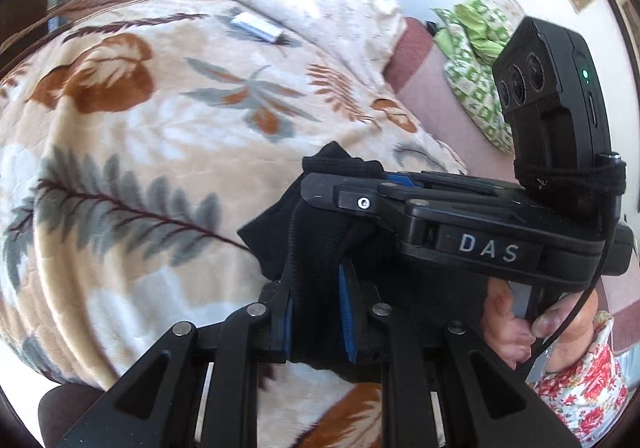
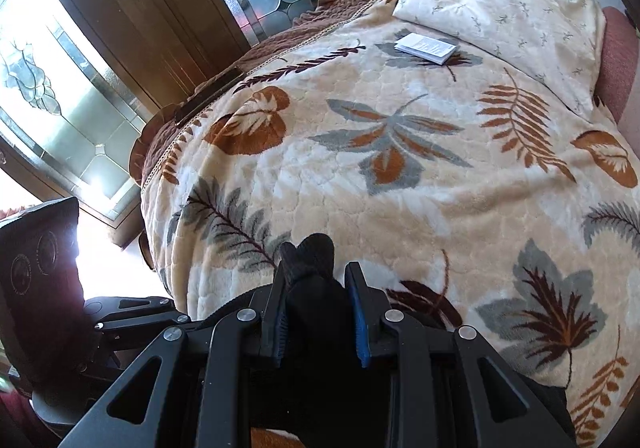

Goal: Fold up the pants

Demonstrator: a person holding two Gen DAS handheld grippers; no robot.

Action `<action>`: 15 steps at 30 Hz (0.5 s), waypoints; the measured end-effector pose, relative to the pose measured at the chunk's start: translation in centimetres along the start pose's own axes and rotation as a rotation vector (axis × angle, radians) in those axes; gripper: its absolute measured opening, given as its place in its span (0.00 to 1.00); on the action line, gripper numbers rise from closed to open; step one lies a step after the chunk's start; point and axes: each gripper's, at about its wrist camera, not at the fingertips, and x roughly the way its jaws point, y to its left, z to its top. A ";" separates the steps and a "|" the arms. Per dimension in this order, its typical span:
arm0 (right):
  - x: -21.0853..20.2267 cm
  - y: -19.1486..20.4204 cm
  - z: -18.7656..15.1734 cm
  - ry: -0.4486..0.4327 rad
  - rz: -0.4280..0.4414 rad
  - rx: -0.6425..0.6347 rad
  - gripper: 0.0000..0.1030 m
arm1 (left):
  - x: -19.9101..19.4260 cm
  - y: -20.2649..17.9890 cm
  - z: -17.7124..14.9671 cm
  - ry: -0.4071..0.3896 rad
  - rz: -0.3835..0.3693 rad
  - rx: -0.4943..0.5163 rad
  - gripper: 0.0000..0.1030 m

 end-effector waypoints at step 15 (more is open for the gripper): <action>6.8 0.8 1.3 0.134 -0.101 -0.057 0.29 | 2.4 5.0 0.1 0.047 -0.084 -0.145 0.17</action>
